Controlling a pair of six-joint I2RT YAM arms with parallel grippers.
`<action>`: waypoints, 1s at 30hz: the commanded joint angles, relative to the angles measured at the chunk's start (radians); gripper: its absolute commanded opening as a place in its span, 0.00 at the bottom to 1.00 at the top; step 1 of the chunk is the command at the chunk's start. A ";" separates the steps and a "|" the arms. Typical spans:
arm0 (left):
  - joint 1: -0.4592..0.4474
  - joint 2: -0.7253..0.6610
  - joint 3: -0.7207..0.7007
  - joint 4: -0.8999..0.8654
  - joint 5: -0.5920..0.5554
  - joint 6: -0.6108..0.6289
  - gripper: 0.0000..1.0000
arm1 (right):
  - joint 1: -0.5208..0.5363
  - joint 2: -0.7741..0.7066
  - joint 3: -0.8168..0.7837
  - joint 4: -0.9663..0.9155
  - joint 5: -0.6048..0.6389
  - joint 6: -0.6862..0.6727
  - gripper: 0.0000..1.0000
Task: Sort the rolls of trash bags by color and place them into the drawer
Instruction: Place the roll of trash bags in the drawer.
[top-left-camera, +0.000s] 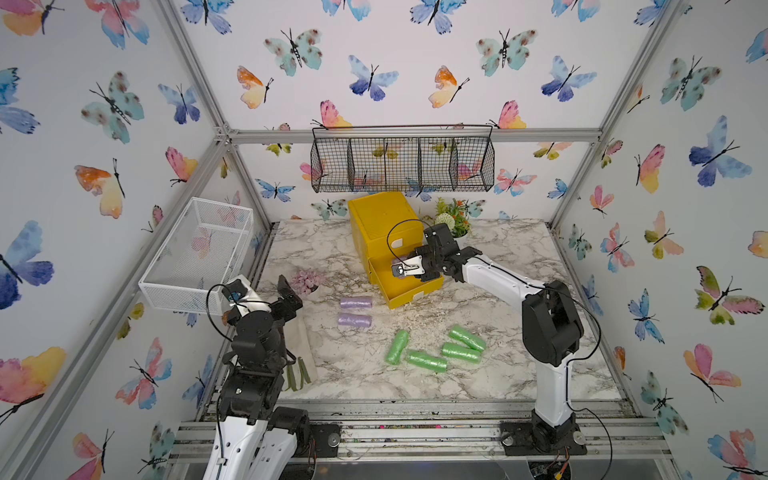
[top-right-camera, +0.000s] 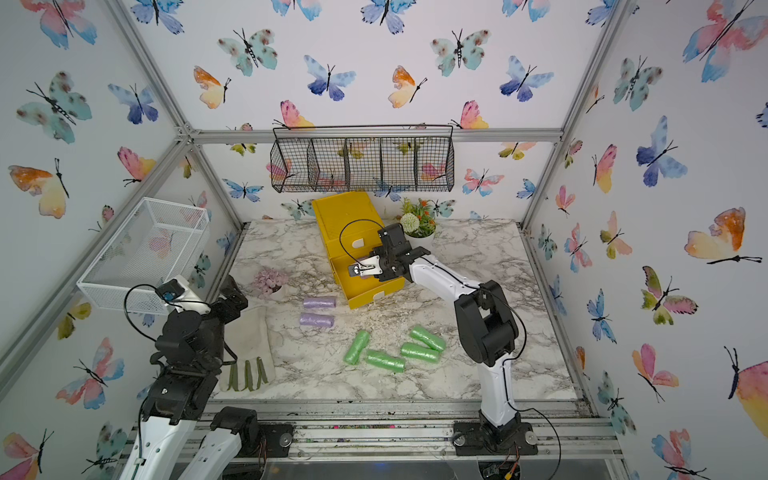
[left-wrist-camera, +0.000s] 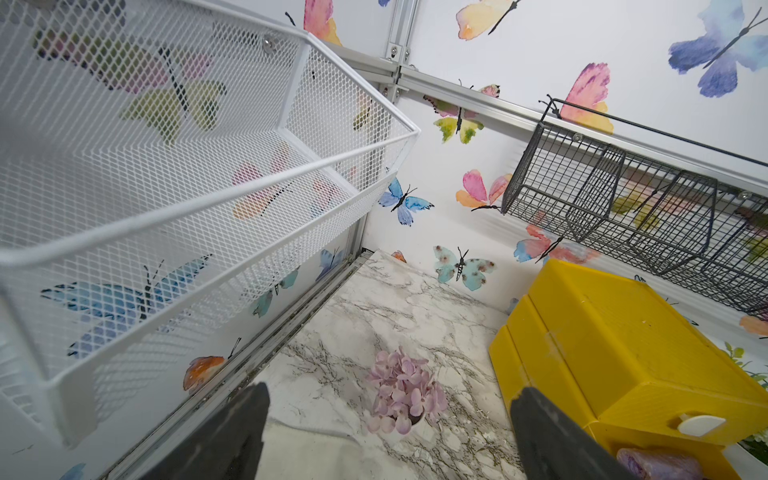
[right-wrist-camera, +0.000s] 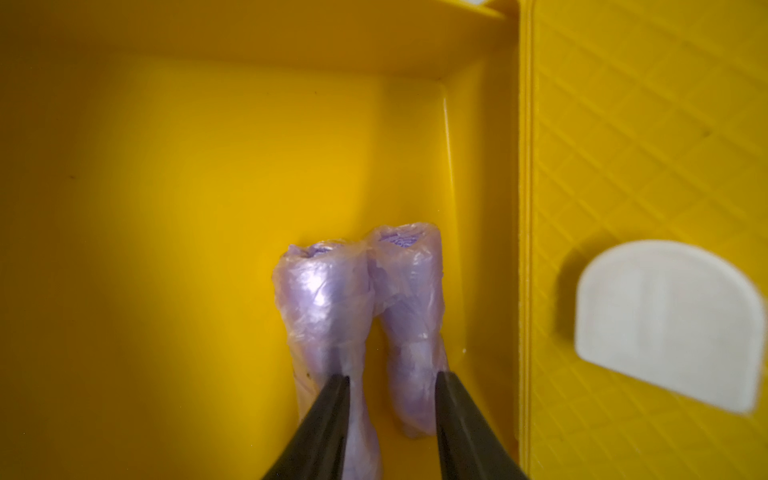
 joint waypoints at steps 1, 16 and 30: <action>0.008 0.001 0.016 -0.002 0.007 0.000 0.95 | -0.004 -0.006 0.010 0.015 0.001 0.008 0.40; 0.010 -0.002 0.017 -0.002 0.008 0.000 0.95 | -0.004 -0.082 -0.020 0.031 -0.022 0.025 0.41; 0.010 0.003 0.016 -0.004 0.003 0.000 0.95 | -0.003 -0.358 -0.176 0.151 -0.065 0.265 0.41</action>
